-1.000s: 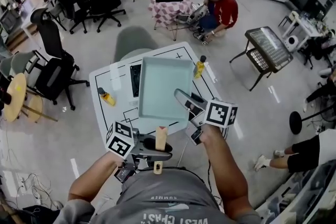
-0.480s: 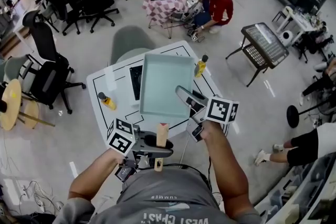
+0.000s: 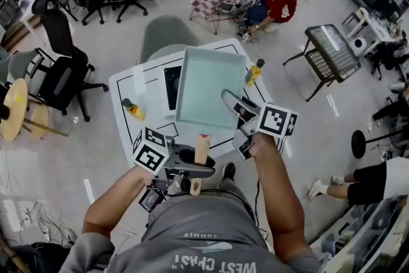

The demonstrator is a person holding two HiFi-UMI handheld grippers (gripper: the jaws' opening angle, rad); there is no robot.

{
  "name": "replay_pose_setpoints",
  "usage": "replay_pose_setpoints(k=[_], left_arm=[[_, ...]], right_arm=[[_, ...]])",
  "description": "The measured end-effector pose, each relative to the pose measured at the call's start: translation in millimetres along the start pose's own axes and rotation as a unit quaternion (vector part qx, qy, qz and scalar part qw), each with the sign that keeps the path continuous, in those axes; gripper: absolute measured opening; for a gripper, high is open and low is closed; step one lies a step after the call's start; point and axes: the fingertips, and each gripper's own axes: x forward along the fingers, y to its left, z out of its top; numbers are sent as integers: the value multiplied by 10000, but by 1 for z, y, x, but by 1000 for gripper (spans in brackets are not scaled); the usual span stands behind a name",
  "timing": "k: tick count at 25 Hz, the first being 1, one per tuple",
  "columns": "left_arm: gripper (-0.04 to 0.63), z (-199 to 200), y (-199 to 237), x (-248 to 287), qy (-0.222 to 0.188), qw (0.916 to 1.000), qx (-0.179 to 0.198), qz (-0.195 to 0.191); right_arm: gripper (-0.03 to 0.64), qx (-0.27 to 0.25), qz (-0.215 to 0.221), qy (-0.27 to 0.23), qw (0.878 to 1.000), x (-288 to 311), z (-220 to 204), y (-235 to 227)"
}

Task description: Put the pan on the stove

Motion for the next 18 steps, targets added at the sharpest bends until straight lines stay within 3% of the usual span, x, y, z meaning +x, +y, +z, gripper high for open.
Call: replay_pose_setpoints(k=[18], left_arm=[[118,32,63,25,-665,9957,-385,526]], right_arm=[[103,12,179,783,9968,38,16,-62]])
